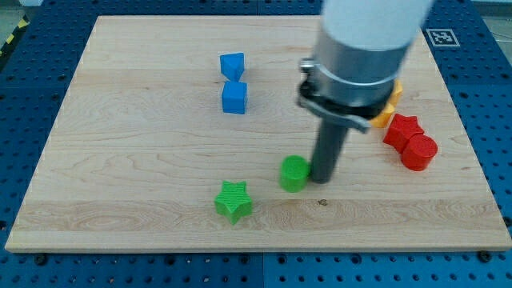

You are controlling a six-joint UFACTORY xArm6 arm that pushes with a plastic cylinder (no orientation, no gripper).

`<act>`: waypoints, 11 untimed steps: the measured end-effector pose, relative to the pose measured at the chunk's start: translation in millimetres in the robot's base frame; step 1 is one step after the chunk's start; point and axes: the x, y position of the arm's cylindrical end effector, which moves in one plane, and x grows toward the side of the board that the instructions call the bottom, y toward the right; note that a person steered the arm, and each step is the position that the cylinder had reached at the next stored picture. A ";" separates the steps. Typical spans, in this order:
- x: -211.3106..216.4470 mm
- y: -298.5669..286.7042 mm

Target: Push blue cube slightly below blue cube

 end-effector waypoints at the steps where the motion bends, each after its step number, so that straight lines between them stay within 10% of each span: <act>1: 0.0 -34.7; 6: -160.3 -32.6; 9: -75.4 -113.7; 11: -150.2 -82.0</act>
